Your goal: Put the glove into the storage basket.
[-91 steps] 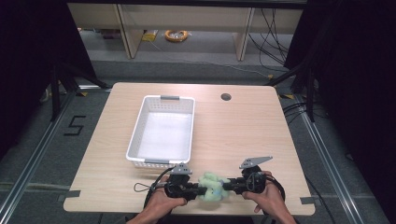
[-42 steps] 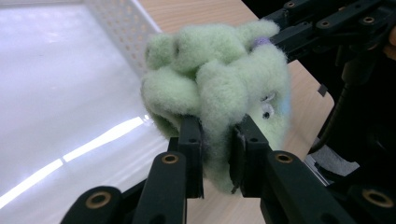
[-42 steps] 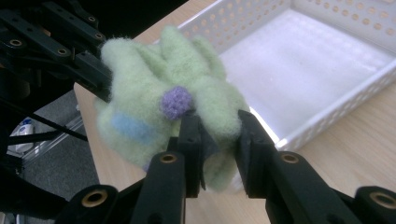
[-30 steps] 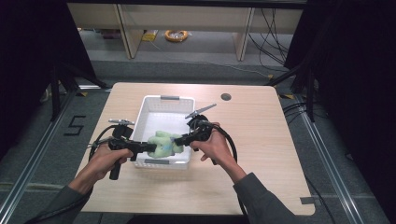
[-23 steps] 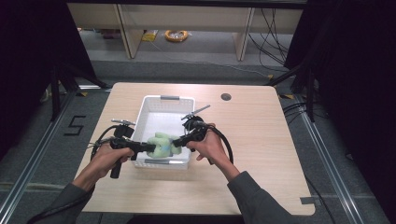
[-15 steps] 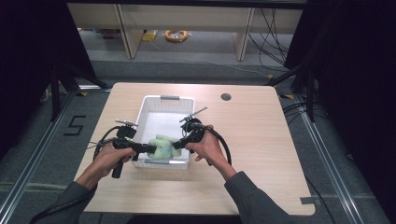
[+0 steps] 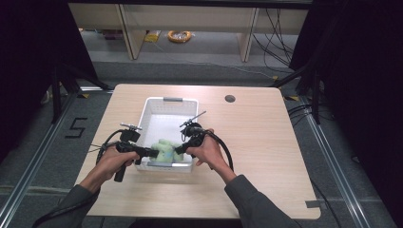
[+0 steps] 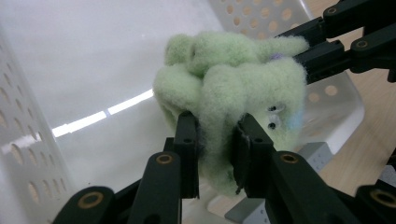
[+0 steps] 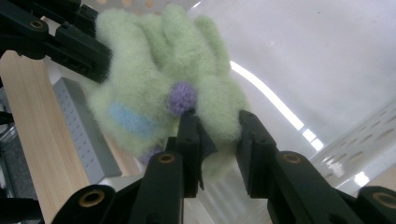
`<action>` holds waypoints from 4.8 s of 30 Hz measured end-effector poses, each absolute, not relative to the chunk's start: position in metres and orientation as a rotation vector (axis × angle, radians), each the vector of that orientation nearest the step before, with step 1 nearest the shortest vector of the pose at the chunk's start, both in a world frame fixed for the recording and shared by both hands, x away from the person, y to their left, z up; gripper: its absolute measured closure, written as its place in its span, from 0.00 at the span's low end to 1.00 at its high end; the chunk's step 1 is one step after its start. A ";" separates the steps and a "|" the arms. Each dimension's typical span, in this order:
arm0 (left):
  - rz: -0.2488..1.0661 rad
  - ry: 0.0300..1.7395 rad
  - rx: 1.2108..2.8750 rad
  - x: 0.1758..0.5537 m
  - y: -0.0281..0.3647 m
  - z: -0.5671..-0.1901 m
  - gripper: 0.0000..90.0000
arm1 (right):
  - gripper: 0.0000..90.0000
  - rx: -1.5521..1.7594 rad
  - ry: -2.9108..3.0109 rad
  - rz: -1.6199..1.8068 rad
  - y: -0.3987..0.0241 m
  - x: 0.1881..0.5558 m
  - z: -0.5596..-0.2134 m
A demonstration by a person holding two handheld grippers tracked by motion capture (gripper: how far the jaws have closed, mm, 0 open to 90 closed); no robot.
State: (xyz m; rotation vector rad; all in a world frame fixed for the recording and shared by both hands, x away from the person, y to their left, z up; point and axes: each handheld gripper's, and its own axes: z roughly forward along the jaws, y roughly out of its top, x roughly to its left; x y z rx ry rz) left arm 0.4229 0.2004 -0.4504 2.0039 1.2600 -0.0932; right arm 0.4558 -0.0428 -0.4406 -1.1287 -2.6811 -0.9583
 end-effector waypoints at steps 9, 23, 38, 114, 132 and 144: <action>-0.060 1.291 2.035 0.423 0.197 -0.455 0.73 | 0.80 -1.135 -2.711 -0.901 -0.037 0.457 -0.446; 0.049 1.239 2.015 0.421 0.195 -0.430 0.63 | 0.65 -1.160 -2.768 -0.859 -0.031 0.458 -0.443; 0.059 1.203 1.936 0.403 0.189 -0.416 0.54 | 0.62 -1.138 -2.786 -0.960 -0.045 0.453 -0.420; -0.019 0.936 1.928 0.296 0.125 -0.458 0.22 | 0.35 -1.216 -2.604 -1.357 -0.206 0.348 -0.437; -0.025 0.935 1.956 0.283 0.122 -0.475 0.21 | 0.34 -1.211 -2.583 -1.353 -0.214 0.331 -0.454; 0.009 0.911 1.989 0.274 0.121 -0.481 0.21 | 0.32 -1.213 -2.589 -1.311 -0.217 0.319 -0.468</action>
